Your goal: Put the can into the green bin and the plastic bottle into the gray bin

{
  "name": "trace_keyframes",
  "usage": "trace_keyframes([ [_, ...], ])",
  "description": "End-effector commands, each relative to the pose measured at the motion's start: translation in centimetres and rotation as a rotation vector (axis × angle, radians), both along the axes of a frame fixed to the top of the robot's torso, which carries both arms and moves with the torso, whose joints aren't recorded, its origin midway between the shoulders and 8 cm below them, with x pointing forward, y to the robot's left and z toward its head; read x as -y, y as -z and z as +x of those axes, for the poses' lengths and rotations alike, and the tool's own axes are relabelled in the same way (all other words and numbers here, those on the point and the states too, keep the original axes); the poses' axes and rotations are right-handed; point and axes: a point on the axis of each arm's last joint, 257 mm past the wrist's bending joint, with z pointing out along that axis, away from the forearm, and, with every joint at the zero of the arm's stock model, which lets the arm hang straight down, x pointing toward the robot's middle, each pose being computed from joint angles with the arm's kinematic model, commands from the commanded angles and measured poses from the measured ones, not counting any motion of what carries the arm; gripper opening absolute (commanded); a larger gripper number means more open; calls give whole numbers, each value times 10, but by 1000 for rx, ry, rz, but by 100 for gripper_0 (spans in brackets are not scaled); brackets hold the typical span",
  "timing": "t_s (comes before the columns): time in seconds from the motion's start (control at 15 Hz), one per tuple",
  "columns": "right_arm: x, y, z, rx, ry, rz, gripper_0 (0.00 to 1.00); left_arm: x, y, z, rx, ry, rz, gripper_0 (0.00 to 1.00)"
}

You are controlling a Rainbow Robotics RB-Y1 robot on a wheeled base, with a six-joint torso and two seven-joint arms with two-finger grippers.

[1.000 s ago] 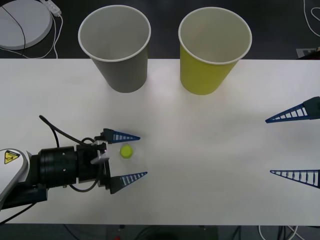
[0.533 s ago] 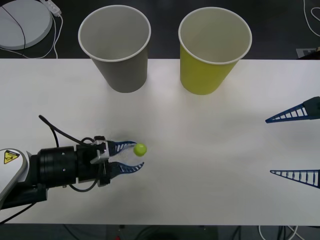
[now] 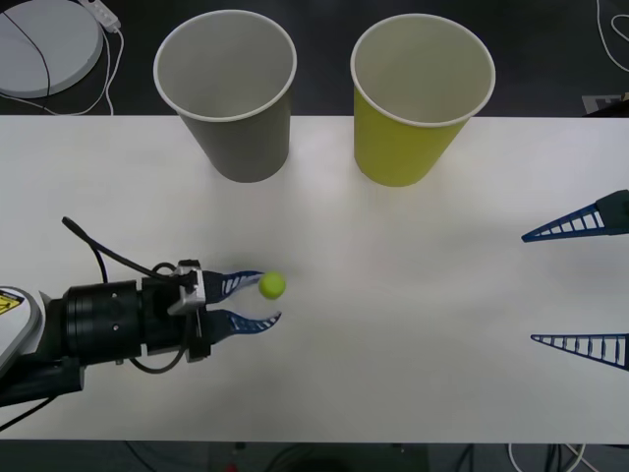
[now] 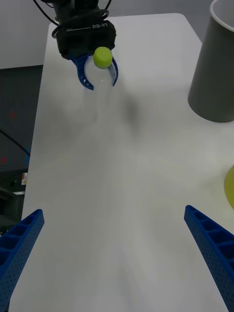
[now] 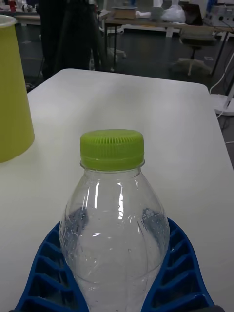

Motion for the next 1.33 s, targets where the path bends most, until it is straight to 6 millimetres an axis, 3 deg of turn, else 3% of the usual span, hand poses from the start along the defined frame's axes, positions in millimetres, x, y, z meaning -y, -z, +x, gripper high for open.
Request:
trace_keyframes([
  [0.07,0,0,0,0,0,0,100,-8,-8,2,-4,-13,5,0],
  [0.53,0,0,0,0,0,0,100,-41,-33,11,-40,-106,1,0],
  [1.0,0,0,0,0,0,0,100,-109,-66,22,-63,-260,41,0],
  [1.33,0,0,0,0,0,0,100,-144,-87,28,-73,-353,30,0],
])
